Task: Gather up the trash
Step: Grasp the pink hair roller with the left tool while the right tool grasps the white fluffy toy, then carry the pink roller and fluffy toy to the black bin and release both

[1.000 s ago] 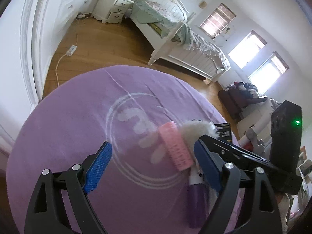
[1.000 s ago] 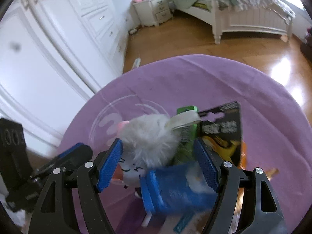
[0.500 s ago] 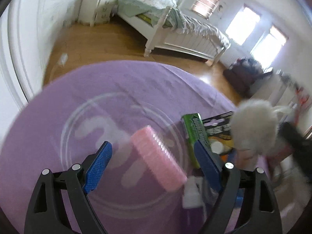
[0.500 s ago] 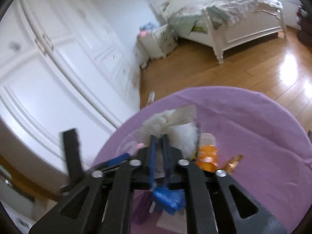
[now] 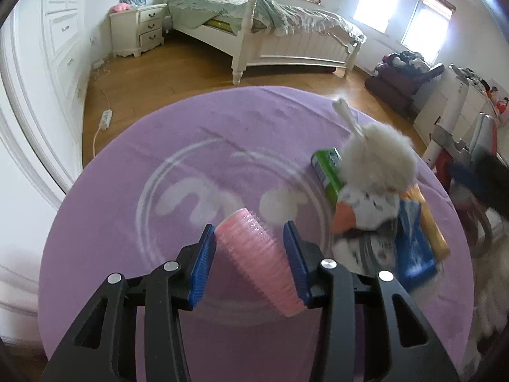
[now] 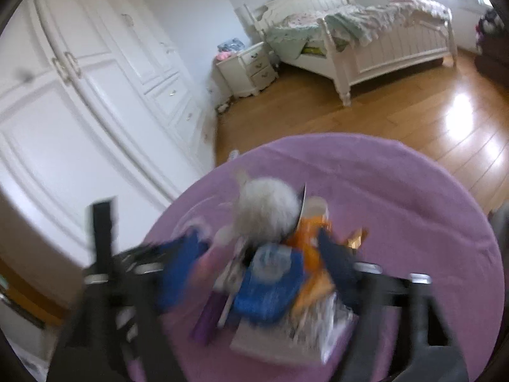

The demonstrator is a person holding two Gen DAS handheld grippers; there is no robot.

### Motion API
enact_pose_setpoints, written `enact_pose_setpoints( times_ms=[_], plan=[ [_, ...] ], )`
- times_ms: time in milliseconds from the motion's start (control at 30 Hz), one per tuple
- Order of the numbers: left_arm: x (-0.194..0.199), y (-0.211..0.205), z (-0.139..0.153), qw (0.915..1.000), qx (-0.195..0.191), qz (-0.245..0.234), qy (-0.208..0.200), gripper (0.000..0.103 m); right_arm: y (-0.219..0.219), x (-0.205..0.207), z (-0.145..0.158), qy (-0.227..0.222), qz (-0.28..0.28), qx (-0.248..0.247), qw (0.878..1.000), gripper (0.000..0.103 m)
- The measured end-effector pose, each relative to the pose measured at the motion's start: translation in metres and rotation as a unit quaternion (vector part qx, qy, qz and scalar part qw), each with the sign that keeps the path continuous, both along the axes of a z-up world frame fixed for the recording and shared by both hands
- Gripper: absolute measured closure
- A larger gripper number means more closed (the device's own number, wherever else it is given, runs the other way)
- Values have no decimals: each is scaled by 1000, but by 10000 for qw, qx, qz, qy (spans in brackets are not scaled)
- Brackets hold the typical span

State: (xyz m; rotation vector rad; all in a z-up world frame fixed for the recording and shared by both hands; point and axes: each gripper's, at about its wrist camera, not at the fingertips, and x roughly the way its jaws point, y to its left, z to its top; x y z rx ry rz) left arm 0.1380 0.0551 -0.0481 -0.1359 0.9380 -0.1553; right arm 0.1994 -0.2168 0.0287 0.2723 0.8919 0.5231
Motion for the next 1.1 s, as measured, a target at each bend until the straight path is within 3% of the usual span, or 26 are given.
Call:
enact_pose_setpoints(
  times_ms=[133,200,267,333,500,700,933,1100],
  plan=[
    [-19,3,1,9999,-50,-133,-16,61,44,38,-22,118,212,-800,9965,24],
    [-27,1,2,9998,-15,-205,-60,61,67,47,-38,192,400,-1335,9900,55],
    [-29,-1,4,9996,-18,-261,-130,62,79,48,-49,226,489,-1630,9852,62],
    [-36,-1,9,9990,-78,-321,-297,64,73,37,-42,43,354,-1484,9883,63],
    [-52,-7,23,9964,-342,-417,-648,64,9,-14,4,-345,-130,-168,9992,63],
    [-76,-40,55,9887,-541,-796,-1150,66,-76,-67,36,-365,-502,938,9937,63],
    [-103,-114,87,9751,-707,-1390,-1580,69,-155,-126,40,-366,-967,1393,9848,63],
    [-111,-176,93,9642,-835,-1921,-1625,69,-205,-162,28,-305,-1341,1534,9786,63]
  ],
)
